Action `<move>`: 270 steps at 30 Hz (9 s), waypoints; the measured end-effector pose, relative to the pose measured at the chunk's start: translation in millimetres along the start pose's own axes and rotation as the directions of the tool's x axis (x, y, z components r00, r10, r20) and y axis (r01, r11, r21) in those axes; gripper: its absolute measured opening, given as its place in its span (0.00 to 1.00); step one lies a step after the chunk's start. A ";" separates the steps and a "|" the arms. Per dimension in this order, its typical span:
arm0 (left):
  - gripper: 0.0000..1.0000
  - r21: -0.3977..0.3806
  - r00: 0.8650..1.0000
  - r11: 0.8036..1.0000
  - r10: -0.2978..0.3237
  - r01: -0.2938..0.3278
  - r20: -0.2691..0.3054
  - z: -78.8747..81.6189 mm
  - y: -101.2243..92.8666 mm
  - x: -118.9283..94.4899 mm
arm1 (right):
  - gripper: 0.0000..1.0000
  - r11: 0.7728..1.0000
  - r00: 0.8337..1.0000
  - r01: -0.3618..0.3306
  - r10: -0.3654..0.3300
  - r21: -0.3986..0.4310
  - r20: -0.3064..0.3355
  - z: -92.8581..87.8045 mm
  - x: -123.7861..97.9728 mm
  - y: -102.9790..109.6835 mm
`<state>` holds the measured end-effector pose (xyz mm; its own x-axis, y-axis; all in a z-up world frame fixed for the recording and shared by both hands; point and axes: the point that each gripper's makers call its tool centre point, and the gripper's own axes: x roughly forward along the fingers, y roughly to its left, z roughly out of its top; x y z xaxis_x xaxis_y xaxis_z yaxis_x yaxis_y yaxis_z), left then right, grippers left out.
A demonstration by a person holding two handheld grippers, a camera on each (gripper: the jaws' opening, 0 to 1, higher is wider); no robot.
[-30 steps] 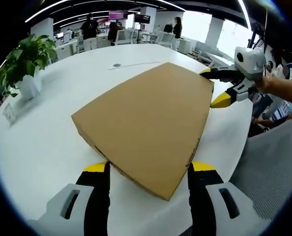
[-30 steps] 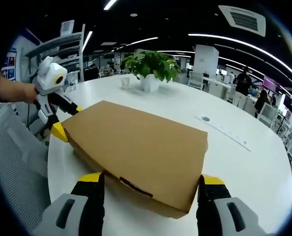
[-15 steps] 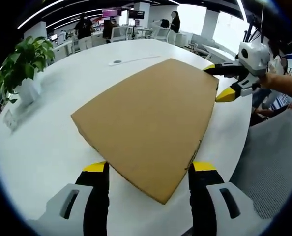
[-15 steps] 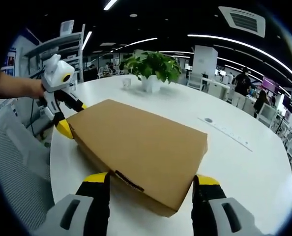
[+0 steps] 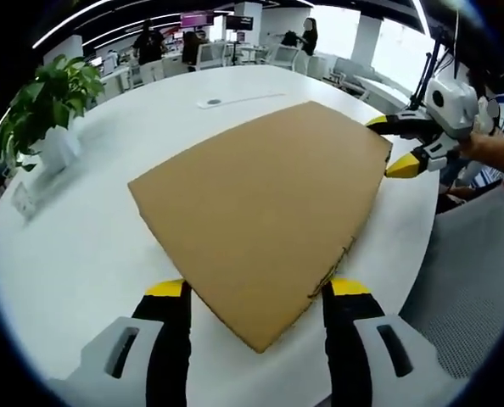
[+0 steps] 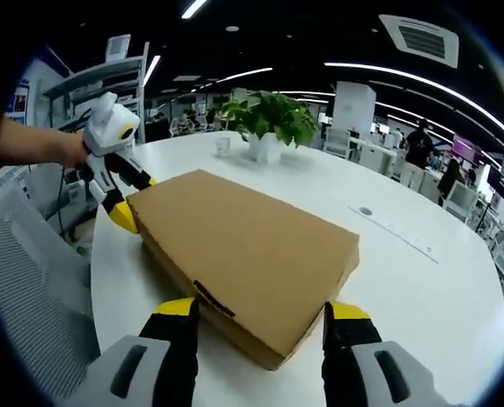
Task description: Operate the shoe box by opening the lid, removing the specified soft item, and placing it in the target area until the item is outside and the box remains undamaged.
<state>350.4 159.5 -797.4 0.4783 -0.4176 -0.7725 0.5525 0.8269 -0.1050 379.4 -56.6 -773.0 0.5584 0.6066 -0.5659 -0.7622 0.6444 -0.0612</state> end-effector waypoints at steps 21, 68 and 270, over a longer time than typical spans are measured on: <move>0.61 0.026 1.000 1.000 0.009 -0.009 -0.002 -6.1 26.9 -7.8 | 0.47 1.000 1.000 0.007 -0.007 0.008 0.022 4.5 1.5 24.7; 0.63 0.014 0.999 0.999 -0.033 0.033 0.018 -14.0 32.3 -52.4 | 0.45 0.999 0.994 -0.037 0.033 0.030 0.100 32.6 -3.0 61.5; 0.01 -0.183 0.901 0.938 0.336 -0.295 0.275 77.5 134.8 -48.2 | 0.00 0.967 0.963 0.223 -0.238 0.126 0.123 72.0 41.8 -57.1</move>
<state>454.7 261.9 -725.8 0.8045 -0.2015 -0.5588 0.2526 0.9674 0.0149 469.9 -34.5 -734.0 0.7599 0.4880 -0.4294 -0.5708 0.8170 -0.0818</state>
